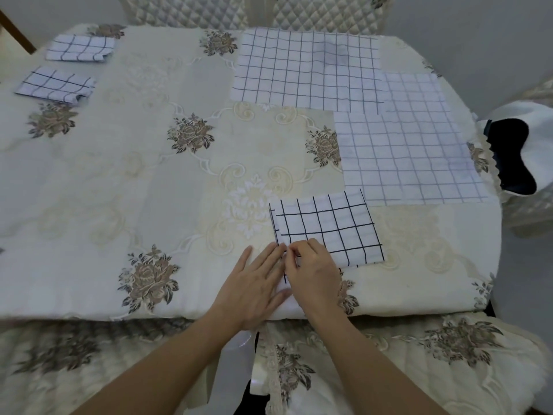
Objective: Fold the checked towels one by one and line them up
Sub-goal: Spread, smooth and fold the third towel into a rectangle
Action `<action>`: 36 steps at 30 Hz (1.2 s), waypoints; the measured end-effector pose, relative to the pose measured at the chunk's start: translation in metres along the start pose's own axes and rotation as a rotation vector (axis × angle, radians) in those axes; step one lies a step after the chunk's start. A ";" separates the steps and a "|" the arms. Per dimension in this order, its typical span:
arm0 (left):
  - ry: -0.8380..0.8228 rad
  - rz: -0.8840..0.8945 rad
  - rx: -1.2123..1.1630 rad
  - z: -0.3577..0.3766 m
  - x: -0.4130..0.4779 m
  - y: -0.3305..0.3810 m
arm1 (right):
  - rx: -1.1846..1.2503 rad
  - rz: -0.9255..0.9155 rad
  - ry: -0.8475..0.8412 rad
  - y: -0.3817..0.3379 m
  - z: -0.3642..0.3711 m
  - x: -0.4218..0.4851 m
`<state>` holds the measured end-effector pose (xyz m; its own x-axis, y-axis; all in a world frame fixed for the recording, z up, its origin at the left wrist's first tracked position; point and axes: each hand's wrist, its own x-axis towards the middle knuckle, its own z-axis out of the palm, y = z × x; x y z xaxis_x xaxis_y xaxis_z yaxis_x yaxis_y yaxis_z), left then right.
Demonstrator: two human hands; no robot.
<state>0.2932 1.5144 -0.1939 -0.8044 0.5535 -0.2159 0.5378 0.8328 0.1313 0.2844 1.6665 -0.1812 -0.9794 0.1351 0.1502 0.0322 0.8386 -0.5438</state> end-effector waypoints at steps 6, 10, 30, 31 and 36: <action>0.009 -0.005 0.018 0.002 -0.009 -0.011 | -0.044 -0.029 -0.014 0.005 0.009 -0.002; 0.006 -0.005 0.029 0.003 -0.007 -0.011 | -0.040 -0.058 -0.031 0.006 0.014 -0.002; 0.142 -0.045 -0.249 -0.021 0.097 -0.014 | 0.217 0.008 -0.283 0.020 0.001 0.002; 0.113 -0.056 -0.243 -0.019 0.098 -0.015 | 0.237 0.001 -0.324 0.024 -0.001 0.003; 0.098 -0.050 -0.126 -0.008 0.097 -0.021 | 0.280 -0.109 -0.503 0.043 -0.016 0.017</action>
<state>0.2018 1.5513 -0.2103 -0.8536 0.5044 -0.1303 0.4653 0.8507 0.2445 0.2726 1.7130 -0.1893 -0.9505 -0.2689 -0.1554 -0.0614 0.6533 -0.7546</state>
